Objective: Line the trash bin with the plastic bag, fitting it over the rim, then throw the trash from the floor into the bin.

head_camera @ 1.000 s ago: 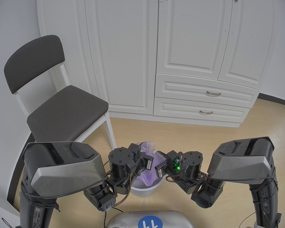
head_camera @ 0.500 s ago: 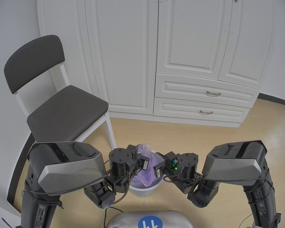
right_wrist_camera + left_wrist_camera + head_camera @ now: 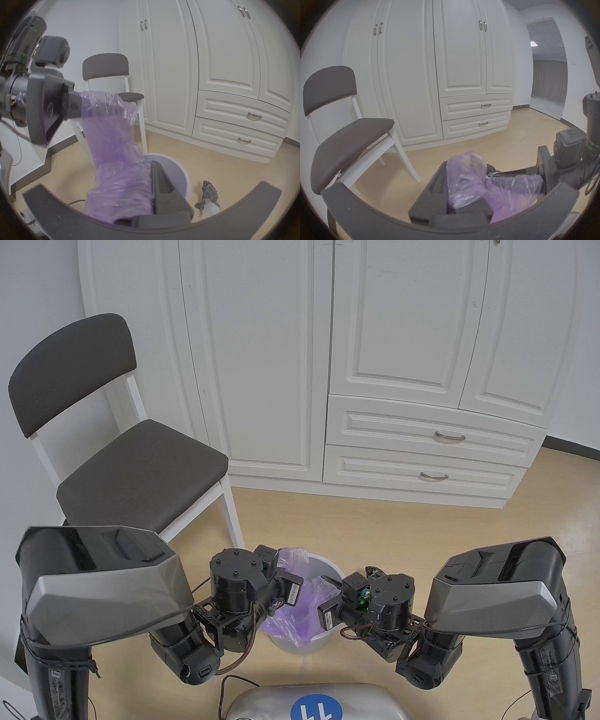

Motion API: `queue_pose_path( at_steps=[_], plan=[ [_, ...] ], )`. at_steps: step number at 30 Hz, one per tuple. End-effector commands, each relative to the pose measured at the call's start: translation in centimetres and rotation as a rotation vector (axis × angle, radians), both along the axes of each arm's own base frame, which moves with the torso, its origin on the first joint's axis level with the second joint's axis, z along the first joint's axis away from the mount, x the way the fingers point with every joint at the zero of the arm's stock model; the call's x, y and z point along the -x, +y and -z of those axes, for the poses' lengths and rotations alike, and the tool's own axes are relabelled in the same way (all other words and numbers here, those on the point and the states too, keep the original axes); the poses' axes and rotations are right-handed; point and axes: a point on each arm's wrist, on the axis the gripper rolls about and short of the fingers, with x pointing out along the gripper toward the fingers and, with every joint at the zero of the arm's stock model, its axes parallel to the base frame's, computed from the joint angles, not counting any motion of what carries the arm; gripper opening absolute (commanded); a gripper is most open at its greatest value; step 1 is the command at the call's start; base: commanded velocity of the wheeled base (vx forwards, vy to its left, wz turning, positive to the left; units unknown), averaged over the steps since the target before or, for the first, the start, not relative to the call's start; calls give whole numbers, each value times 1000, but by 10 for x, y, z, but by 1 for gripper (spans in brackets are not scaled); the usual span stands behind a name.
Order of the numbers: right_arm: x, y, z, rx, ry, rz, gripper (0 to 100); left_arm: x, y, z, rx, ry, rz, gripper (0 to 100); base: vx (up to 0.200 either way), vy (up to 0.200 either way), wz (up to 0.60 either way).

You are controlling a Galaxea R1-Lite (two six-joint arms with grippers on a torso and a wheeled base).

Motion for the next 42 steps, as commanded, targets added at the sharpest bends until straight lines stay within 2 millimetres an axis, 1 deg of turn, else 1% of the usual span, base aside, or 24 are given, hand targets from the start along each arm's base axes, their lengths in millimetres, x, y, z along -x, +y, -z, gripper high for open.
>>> queue_pose_path(
  at_steps=[1,6,11,12,14,18,23,27,28,34,37,38,39,42],
  plan=[
    [7,1,-10,-17,-15,-15,0,8,5,-18,8,-13,5,0,0,0,0],
    [8,-3,-4,1,1,-11,0,10,5,-12,-19,19,8,0,0,0,0],
    [0,-7,4,21,26,11,0,6,2,11,-64,80,12,0,0,0,0],
    [-3,-8,6,21,26,15,0,1,-1,17,-60,83,8,0,0,0,0],
    [-6,-8,7,19,24,21,0,-4,-3,23,-57,85,2,0,0,0,0],
    [-13,-10,10,14,21,37,0,-10,-2,26,-52,84,-11,0,0,0,0],
    [-21,-12,17,15,22,52,0,-14,-1,28,-52,89,-20,0,0,0,0],
    [-25,-13,20,13,22,62,0,-21,0,35,-49,92,-35,0,0,0,0],
    [-27,-14,22,12,21,66,0,-28,0,39,-35,92,-47,0,0,0,0],
    [-34,-16,27,10,20,77,0,-43,-6,51,32,93,-69,0,0,0,0],
    [-41,-26,29,21,35,105,0,-50,-14,54,90,90,-73,0,0,0,0],
    [-41,-26,29,21,35,105,0,-50,-14,54,93,91,-74,0,0,0,0],
    [-47,-31,29,23,39,123,0,-53,-20,57,125,91,-71,0,0,0,0],
    [-55,-39,29,22,38,151,0,-57,-27,64,150,93,-70,0,0,0,0]
  ],
)
